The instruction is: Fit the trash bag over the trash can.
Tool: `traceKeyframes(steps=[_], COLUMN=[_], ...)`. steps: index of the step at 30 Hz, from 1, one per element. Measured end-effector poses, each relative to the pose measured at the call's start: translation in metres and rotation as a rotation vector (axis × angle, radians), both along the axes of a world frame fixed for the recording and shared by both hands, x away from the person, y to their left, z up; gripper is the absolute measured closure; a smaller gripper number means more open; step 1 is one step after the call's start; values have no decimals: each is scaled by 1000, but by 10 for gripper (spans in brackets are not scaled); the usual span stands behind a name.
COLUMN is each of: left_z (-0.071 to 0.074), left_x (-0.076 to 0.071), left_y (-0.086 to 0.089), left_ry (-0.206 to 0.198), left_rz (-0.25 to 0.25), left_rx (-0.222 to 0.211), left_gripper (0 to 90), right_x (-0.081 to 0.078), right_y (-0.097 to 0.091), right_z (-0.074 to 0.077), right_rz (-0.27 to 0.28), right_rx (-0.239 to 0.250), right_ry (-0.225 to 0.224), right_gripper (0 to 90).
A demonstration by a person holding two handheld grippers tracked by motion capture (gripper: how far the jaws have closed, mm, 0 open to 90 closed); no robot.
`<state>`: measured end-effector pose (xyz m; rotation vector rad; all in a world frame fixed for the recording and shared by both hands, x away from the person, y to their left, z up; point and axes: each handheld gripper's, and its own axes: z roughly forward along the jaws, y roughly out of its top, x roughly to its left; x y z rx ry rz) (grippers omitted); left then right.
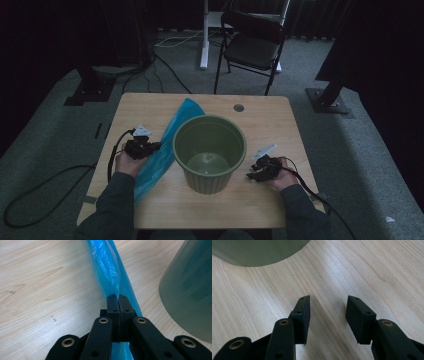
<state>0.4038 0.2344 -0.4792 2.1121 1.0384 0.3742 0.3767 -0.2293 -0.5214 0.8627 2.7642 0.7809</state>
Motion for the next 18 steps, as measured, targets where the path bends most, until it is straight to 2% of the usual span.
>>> traceKeyframes(steps=[7, 18], left_z=[5, 11], left_x=[-2, -5], left_y=[9, 14], left_ry=[-12, -28], left_rz=[14, 18], left_rx=[-20, -27], left_gripper=[894, 895], right_x=[0, 0], right_y=[0, 0], right_z=[0, 0], right_rz=[1, 1], right_rx=[0, 0], right_ry=[-1, -1], right_gripper=[540, 540])
